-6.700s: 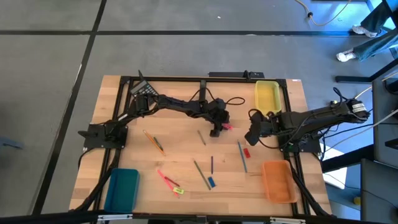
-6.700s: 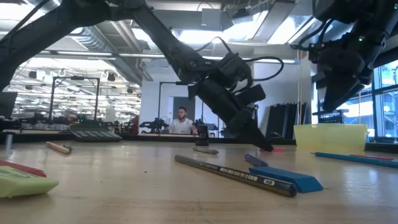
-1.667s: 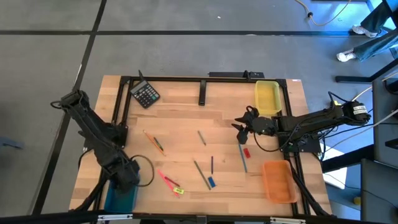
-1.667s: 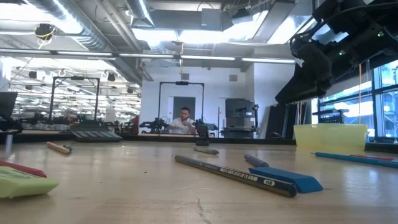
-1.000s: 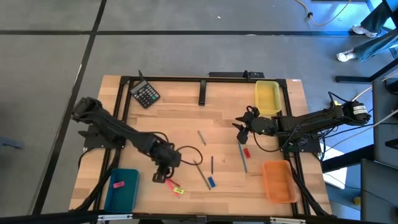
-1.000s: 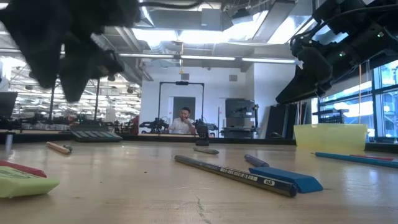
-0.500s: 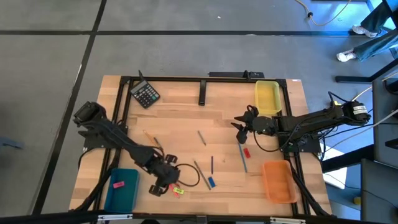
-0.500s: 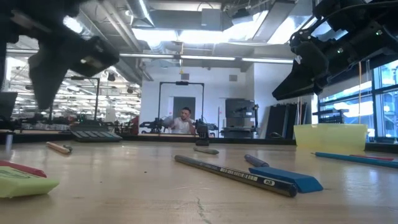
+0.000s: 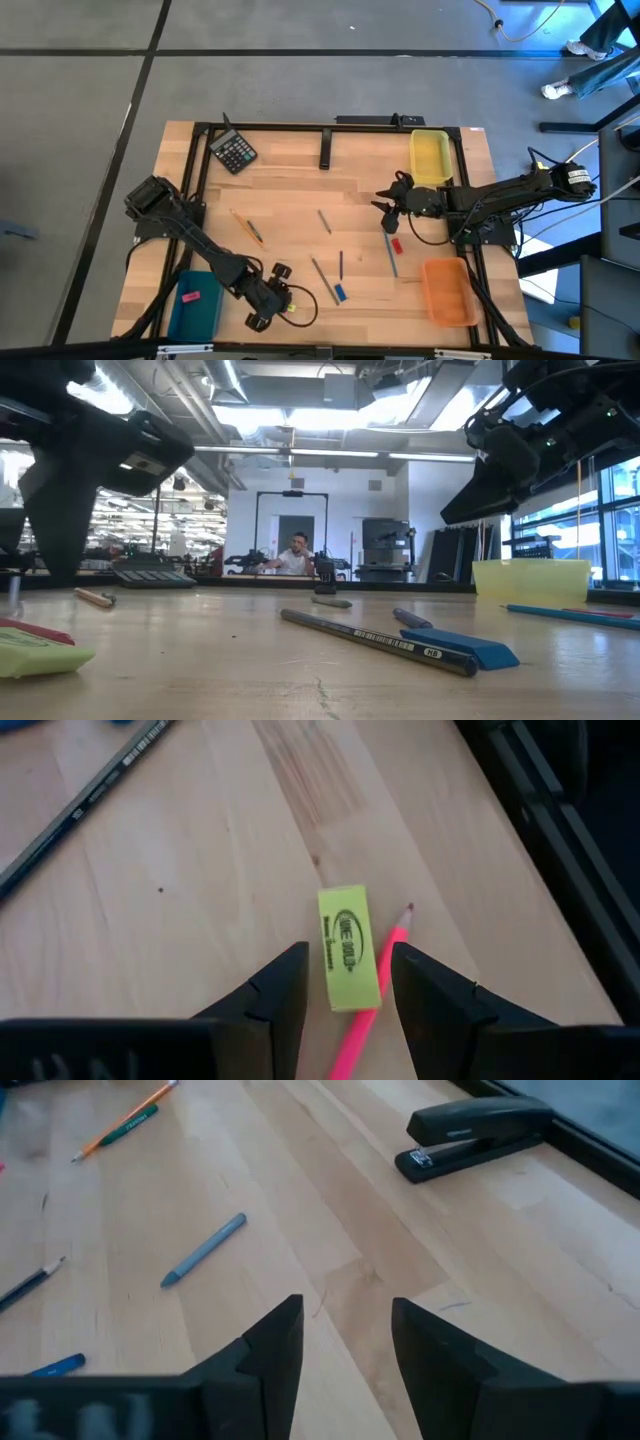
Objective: Sort crayons/erasers/pens/pencils in bins
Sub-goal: Put the yellow eraser into the blue bin, then put the red eraser into the blue bin
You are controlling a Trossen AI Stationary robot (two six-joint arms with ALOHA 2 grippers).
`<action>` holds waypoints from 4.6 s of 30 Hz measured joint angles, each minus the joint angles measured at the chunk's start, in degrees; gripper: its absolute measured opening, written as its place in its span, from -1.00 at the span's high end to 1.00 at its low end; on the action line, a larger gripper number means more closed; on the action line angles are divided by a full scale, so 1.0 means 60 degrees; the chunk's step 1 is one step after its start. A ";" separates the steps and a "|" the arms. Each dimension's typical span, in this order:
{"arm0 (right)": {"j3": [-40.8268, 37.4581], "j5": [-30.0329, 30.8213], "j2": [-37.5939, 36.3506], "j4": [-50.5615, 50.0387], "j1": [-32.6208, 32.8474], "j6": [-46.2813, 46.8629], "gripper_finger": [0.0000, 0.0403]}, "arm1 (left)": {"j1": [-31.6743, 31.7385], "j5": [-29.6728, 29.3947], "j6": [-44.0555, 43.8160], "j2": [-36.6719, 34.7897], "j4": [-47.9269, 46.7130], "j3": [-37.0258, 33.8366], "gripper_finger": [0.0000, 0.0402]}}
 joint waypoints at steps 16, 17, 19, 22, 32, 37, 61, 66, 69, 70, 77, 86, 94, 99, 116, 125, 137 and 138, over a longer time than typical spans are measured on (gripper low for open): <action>0.0000 0.0064 0.0000 0.0034 0.0000 -0.0487 0.22 | 0.0089 0.0122 0.0035 0.0448 0.0188 -0.0007 0.32; 0.0000 0.0064 0.0000 0.0034 0.0000 -0.0487 0.22 | 0.0075 0.0189 0.0028 0.0545 0.0186 -0.0011 0.32; 0.0000 0.0064 0.0000 0.0034 0.0000 -0.0490 0.22 | 0.0035 0.0248 -0.0020 0.0682 0.0337 0.0012 0.32; 0.0000 0.0064 0.0000 0.0032 0.0004 -0.0490 0.22 | -0.0018 0.0247 -0.0016 0.0744 0.0370 0.0022 0.32; 0.0000 0.0067 0.0000 0.0026 0.0003 -0.0457 0.22 | 0.0120 -0.0342 -0.0522 0.0792 0.0255 0.0003 0.32; 0.0000 0.0023 0.0001 0.0019 0.0004 -0.0446 0.22 | 0.0259 -0.0396 -0.1148 0.0799 0.0266 -0.0010 0.32; -0.0004 -0.0013 0.0004 0.0015 0.0004 -0.0446 0.22 | 0.0396 -0.0421 -0.1214 0.1189 0.0338 0.0015 0.51; -0.0004 -0.0009 0.0004 0.0017 0.0004 -0.0450 0.22 | 0.0551 -0.0424 -0.1185 0.0653 0.0049 -0.0048 0.53; -0.0004 -0.0009 0.0004 0.0015 0.0004 -0.0468 0.22 | 0.0673 -0.0665 -0.1230 0.0185 -0.0264 -0.0067 0.53; -0.0004 -0.0009 0.0004 0.0019 0.0004 -0.0470 0.22 | 0.0691 -0.0658 -0.1302 -0.0067 -0.0497 -0.0052 0.53; -0.0011 -0.0008 0.0004 0.0015 0.0004 -0.0685 0.22 | 0.0551 -0.0622 -0.3164 -0.1643 -0.2305 -0.0019 0.53; -0.0011 -0.0006 0.0004 0.0012 0.0004 -0.0764 0.22 | -0.0622 0.1202 -0.6956 -0.3162 -0.5301 -0.0018 0.53; -0.0011 -0.0006 0.0004 0.0019 0.0003 -0.0777 0.22 | -0.1847 0.3392 -0.9641 -0.3267 -0.5965 -0.0018 0.53; -0.0011 -0.0006 0.0004 0.0023 0.0002 -0.0762 0.22 | -0.2270 0.4027 -1.0508 -0.3267 -0.5961 -0.0018 0.53; -0.0011 -0.0002 0.0004 0.0026 0.0004 -0.0756 0.22 | -0.3103 0.4111 -1.1201 -0.3064 -0.6724 -0.1281 0.53; -0.0011 -0.0004 0.0004 0.0028 0.0004 -0.0749 0.22 | -0.3103 0.3939 -1.1618 -0.3063 -0.6655 -0.1603 0.43; -0.0011 -0.0006 0.0004 0.0034 0.0002 -0.0745 0.22 | -0.2430 0.3936 -1.1598 -0.3066 -0.6759 -0.1606 0.31; -0.0011 -0.0006 0.0004 0.0034 0.0001 -0.0745 0.22 | -0.2304 0.3976 -1.1476 -0.3066 -0.6769 -0.1606 0.31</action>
